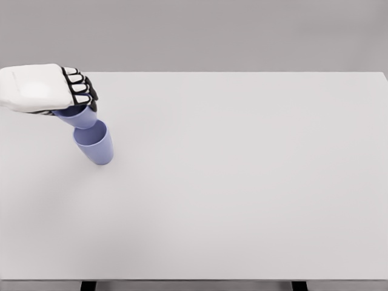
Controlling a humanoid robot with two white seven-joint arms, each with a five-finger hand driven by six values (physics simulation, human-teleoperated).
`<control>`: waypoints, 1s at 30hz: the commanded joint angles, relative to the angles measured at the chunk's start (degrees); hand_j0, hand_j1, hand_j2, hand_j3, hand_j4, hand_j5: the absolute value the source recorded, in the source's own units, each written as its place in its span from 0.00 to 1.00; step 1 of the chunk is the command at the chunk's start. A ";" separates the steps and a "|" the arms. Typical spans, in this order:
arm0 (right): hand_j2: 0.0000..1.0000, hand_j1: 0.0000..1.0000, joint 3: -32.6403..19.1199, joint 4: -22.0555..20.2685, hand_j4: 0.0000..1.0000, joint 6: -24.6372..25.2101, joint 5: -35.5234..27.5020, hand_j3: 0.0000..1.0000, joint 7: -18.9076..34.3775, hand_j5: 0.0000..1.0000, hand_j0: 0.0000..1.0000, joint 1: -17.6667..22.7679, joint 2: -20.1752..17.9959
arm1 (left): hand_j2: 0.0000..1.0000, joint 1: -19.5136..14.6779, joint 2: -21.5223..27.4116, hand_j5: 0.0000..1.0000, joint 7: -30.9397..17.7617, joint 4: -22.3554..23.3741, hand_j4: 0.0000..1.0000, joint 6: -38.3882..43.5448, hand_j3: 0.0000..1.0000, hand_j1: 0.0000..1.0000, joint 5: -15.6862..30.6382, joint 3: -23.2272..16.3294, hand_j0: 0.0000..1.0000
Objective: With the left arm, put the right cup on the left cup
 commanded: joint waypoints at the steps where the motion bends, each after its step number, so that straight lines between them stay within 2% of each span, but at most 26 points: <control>1: 1.00 1.00 0.00 0.00 1.00 0.00 0.00 1.00 0.01 1.00 1.00 0.00 0.00 | 0.42 0.00 1.22 0.42 0.03 -1.61 0.42 0.00 0.42 0.42 0.15 0.35 0.42; 7: 1.00 1.00 0.00 0.00 1.00 0.00 0.00 1.00 0.01 1.00 1.00 0.00 0.00 | 0.42 0.00 1.48 0.42 0.03 -3.10 0.42 0.00 0.42 0.42 0.06 0.26 0.42; 30: 1.00 1.00 0.00 0.00 1.00 0.00 0.00 1.00 0.01 1.00 1.00 0.00 0.00 | 0.42 1.49 0.78 0.42 0.03 -3.28 0.42 0.00 0.42 0.42 -0.82 0.08 0.42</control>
